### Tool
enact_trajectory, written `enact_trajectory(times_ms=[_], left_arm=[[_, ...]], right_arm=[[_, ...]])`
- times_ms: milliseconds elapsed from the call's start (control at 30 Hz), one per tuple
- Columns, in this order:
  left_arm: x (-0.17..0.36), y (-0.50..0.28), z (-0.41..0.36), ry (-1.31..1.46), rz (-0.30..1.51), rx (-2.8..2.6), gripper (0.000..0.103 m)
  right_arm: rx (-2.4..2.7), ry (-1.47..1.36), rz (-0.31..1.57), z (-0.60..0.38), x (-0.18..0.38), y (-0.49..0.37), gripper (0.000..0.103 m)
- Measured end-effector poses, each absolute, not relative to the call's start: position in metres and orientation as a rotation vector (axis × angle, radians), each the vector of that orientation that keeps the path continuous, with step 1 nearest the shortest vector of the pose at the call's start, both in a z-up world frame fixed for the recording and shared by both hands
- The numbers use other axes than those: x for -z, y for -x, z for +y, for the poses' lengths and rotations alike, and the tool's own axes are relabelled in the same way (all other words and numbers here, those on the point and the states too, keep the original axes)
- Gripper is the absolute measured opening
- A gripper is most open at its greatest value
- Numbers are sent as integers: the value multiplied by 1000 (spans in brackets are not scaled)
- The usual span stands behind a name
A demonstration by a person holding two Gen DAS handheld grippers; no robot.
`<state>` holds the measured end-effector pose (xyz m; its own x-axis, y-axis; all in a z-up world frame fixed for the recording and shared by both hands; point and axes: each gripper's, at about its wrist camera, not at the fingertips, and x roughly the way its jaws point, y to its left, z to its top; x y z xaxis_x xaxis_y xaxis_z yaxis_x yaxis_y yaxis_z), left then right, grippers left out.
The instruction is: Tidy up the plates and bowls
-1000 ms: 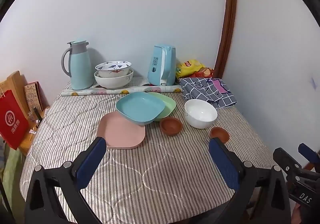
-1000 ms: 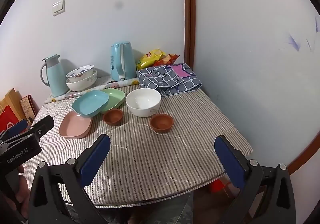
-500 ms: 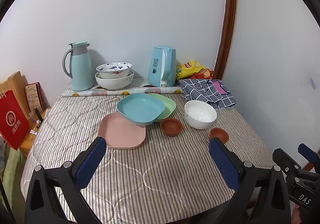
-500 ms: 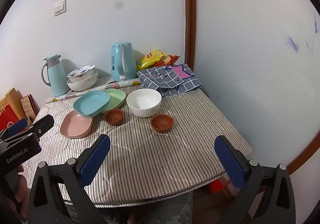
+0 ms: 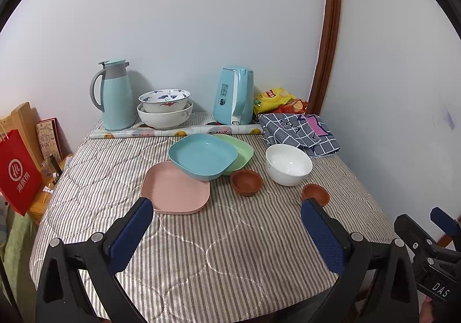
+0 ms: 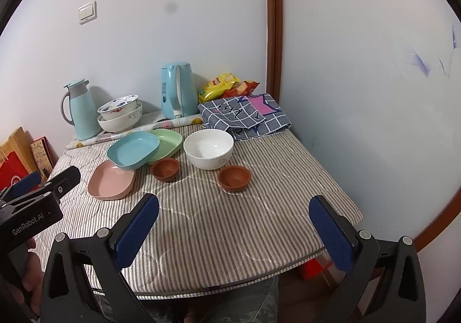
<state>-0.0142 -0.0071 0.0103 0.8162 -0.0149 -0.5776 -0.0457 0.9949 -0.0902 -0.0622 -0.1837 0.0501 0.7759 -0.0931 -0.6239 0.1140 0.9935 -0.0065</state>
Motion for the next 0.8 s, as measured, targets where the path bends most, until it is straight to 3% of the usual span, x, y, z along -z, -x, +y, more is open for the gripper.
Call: enact_trajectory(times_ms=[800], left_arm=[[-10,17,-6,101,607,-17,103]], right_arm=[[111,-34,663,-182,-51,67,103]])
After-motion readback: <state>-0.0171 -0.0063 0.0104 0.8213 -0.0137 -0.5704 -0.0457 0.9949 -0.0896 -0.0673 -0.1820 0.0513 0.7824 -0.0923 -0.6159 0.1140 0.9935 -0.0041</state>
